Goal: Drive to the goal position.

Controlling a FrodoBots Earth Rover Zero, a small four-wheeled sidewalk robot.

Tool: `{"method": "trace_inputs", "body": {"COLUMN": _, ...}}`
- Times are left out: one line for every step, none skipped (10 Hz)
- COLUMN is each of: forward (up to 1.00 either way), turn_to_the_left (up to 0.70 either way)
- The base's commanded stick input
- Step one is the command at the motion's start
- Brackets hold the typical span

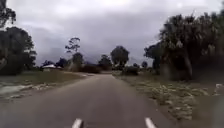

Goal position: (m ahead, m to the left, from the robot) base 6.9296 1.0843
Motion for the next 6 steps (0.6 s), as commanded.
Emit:
{"method": "trace_inputs", "body": {"forward": 0.84, "turn_to_the_left": 0.03}}
{"method": "trace_inputs", "body": {"forward": 0.84, "turn_to_the_left": 0.03}}
{"method": "trace_inputs", "body": {"forward": 0.84, "turn_to_the_left": 0.03}}
{"method": "trace_inputs", "body": {"forward": 0.84, "turn_to_the_left": 0.03}}
{"method": "trace_inputs", "body": {"forward": 0.84, "turn_to_the_left": 0.03}}
{"method": "trace_inputs", "body": {"forward": 0.84, "turn_to_the_left": 0.03}}
